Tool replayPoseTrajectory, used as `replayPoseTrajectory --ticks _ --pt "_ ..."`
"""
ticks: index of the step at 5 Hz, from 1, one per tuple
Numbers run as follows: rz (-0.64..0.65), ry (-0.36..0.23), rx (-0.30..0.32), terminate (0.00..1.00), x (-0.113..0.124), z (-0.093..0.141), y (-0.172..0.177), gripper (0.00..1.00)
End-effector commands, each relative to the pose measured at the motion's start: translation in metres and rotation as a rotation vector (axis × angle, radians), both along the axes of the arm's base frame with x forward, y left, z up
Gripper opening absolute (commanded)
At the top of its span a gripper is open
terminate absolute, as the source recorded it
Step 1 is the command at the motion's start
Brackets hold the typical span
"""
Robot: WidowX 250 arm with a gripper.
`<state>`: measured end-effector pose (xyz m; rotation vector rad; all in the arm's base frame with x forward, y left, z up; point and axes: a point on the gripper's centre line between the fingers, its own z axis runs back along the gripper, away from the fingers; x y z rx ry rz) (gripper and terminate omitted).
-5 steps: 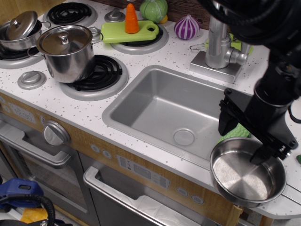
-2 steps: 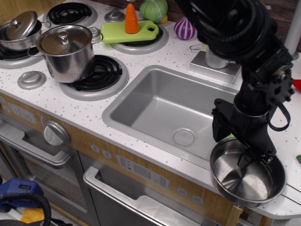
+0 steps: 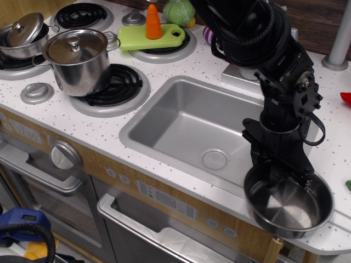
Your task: Put pan in sink
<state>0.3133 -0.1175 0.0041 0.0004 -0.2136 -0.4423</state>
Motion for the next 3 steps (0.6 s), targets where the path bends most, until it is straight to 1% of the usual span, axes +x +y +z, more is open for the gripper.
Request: replayPoseTrajectory --ticks 1,2,3 --pt "-0.029 -0.026 0.068 0.00 0.018 0.030 0.026 0.00" --pt "-0.083 -0.025 0.143 0.00 0.030 0.048 0.051 0.00" --pt "-0.152 -0.041 0.202 0.00 0.033 0.055 0.081 0.00"
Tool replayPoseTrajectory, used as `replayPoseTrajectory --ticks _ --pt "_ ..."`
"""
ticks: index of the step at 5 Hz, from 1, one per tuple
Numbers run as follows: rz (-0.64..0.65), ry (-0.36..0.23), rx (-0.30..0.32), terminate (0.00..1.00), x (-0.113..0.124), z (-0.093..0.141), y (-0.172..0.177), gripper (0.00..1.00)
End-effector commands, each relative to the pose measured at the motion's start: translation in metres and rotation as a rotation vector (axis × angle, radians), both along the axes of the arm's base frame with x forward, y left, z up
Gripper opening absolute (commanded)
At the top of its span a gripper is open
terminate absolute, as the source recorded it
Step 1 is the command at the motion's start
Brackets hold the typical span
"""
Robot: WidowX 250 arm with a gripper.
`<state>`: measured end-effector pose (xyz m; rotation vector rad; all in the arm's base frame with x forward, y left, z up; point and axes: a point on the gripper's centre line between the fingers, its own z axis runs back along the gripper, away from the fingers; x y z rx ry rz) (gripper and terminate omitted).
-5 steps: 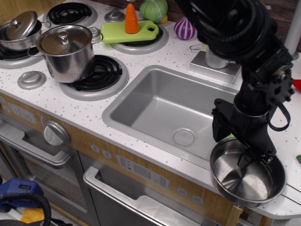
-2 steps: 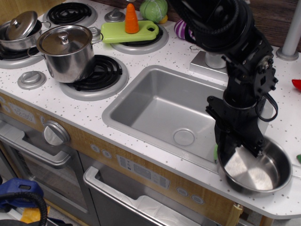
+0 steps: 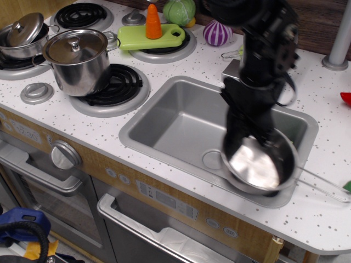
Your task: Put pan in sink
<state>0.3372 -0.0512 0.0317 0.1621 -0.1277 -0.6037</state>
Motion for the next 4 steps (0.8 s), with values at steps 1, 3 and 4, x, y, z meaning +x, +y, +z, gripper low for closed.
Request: replayPoseTrajectory --ticks 1,3,4 --pt "-0.105 -0.108 0.057 0.00 0.016 0.028 0.042 0.00" --pt "-0.261 -0.174 0.125 0.00 0.039 0.013 0.083 0.00" --pt "-0.329 -0.194 0.144 0.00 0.053 0.007 0.096 0.00"
